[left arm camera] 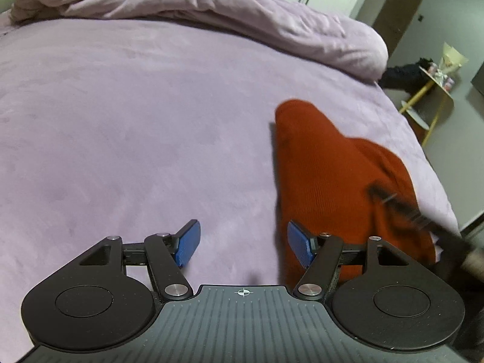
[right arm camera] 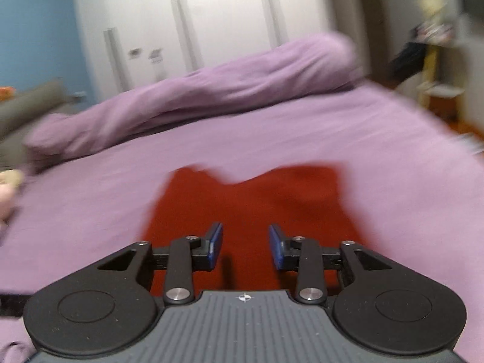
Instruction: Fold small clothes
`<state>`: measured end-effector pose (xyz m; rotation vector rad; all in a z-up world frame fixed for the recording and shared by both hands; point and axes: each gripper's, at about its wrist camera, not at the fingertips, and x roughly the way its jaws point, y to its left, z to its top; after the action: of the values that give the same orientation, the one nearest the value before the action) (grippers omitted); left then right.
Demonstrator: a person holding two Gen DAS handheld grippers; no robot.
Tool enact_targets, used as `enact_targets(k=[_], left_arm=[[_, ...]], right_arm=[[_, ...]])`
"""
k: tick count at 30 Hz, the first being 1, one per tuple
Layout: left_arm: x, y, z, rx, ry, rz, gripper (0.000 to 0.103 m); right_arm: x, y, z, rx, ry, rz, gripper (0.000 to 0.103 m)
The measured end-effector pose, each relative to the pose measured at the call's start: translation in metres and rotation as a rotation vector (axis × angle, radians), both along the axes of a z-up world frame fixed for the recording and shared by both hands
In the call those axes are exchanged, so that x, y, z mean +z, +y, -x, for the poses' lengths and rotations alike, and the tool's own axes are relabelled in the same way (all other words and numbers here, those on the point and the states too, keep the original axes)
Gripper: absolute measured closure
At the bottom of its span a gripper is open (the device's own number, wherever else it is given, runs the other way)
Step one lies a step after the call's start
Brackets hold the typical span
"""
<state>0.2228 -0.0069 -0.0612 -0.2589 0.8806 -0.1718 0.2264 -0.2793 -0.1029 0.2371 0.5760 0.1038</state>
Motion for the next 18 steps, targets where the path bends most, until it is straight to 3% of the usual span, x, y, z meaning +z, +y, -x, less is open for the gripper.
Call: enact_targets(k=[2,5,9,13,16,18], left_arm=[[0.002,0.003,-0.002,0.010,-0.013,-0.030,0.033],[0.003,0.007,-0.008,0.017,-0.016,-0.047,0.033],[0.003,0.002,-0.015,-0.029,-0.013,-0.036,0.033],[0.006,-0.021,-0.030,-0.089,-0.053,0.024,0.033],[-0.001,-0.046,-0.046,-0.141,-0.057,0.069,0.033],[-0.011,-0.063,-0.058,-0.161,-0.046,0.032,0.034]], right_arm=[[-0.021,0.026,-0.011,0.114,0.089,0.008,0.077],[-0.030,0.051,-0.006,0.128,0.046,0.136,0.078],[-0.010,0.030,0.010,0.151,0.025,0.106,0.076],[0.008,-0.008,0.037,0.036,-0.071,0.159,0.071],[-0.009,-0.043,0.030,-0.023,0.034,0.120,0.082],[-0.024,-0.057,0.030,-0.031,0.036,0.130,0.083]])
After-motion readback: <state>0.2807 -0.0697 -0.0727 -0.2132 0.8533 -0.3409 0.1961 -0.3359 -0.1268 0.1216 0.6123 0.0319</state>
